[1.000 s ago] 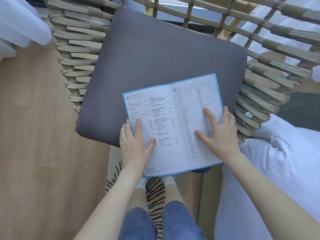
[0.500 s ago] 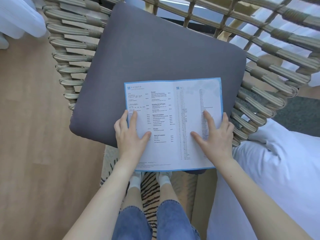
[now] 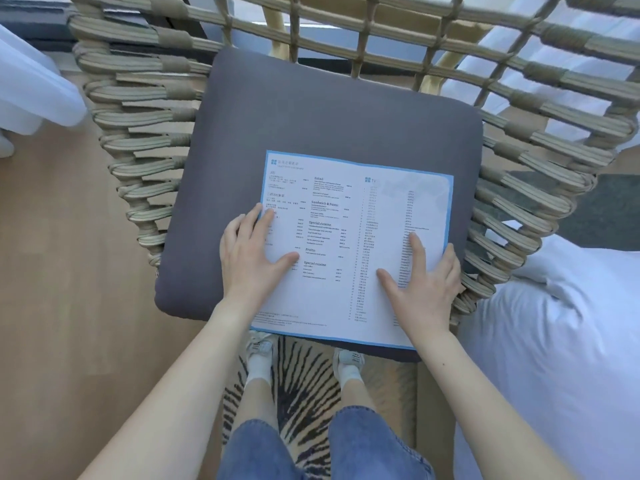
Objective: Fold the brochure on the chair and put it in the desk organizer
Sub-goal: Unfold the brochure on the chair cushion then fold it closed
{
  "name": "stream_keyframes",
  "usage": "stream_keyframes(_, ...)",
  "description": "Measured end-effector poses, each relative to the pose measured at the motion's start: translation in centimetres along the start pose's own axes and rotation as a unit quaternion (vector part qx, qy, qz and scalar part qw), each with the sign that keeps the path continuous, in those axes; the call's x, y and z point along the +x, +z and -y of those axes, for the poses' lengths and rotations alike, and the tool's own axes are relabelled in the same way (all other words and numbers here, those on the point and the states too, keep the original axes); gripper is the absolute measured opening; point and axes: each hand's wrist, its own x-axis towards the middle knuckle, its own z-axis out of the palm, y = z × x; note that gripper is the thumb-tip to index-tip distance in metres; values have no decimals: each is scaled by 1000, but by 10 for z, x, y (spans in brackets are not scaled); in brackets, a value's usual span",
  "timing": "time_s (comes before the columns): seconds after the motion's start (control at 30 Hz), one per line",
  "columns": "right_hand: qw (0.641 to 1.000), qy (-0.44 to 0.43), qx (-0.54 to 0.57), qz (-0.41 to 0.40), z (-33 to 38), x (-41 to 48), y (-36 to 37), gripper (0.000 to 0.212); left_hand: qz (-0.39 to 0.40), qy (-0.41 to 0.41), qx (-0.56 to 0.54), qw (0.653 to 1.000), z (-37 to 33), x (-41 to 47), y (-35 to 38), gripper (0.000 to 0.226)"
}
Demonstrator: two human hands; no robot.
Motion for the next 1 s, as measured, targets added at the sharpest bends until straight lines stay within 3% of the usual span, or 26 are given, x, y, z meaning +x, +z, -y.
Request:
stream_keyframes(0.33,999,42,-5,-25,30,-11,22,78,9,92,30,995,31,37,-16,79)
stream_keyframes(0.83,998,36,-58,0,29,-16,20,73,39,94,65,993,31,30,-21,80)
stream_keyframes(1.0,996,1,-58,-70,45,-2,-11,68,5,147,109,983,2,40,-39,74)
